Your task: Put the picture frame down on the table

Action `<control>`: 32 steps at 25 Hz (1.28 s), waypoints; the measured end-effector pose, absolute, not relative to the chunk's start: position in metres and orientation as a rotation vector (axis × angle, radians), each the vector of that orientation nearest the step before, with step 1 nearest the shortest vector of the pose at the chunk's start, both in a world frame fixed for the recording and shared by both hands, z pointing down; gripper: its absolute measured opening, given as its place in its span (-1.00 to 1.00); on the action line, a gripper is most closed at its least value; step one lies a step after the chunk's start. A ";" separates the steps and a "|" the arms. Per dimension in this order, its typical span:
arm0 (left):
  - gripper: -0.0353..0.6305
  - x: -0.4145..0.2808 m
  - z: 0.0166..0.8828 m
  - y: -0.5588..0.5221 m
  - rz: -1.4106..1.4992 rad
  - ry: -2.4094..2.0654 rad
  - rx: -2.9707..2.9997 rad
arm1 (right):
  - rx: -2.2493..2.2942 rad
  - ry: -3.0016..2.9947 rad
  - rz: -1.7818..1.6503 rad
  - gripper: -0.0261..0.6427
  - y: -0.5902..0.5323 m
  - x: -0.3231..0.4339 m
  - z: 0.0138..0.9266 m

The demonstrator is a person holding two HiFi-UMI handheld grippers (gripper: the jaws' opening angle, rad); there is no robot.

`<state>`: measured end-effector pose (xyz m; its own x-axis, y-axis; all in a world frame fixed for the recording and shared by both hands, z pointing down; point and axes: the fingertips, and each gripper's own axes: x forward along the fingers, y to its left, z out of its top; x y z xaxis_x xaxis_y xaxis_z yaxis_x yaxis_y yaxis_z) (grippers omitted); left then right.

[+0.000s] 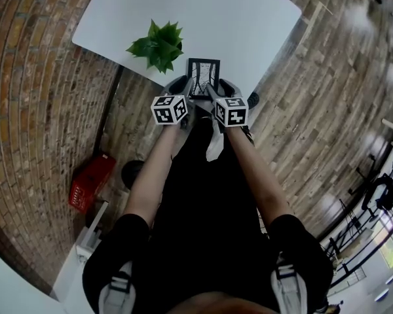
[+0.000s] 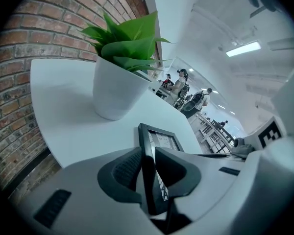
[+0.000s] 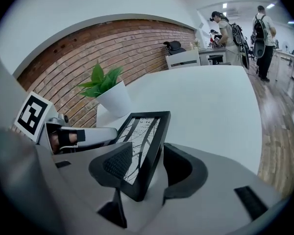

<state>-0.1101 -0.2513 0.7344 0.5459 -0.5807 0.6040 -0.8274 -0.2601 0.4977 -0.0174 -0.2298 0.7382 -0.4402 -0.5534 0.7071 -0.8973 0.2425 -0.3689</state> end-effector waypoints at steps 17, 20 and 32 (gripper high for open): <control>-0.81 -0.098 0.665 -0.231 0.389 -1.060 2.201 | 1.204 -2.370 0.753 -0.93 -0.227 -0.012 0.651; -0.83 -0.097 0.651 -0.222 0.403 -1.054 2.243 | 1.168 -2.368 0.707 -0.93 -0.217 -0.013 0.640; -0.83 -0.120 0.614 -0.191 0.398 -1.078 2.264 | 1.136 -2.383 0.613 -0.93 -0.182 -0.011 0.602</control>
<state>-0.1202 -0.1910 0.6140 0.6261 -0.6018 0.4958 -0.7796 -0.4950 0.3837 -0.0105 -0.1817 0.6018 -0.5731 -0.6087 0.5487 -0.7978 0.5673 -0.2039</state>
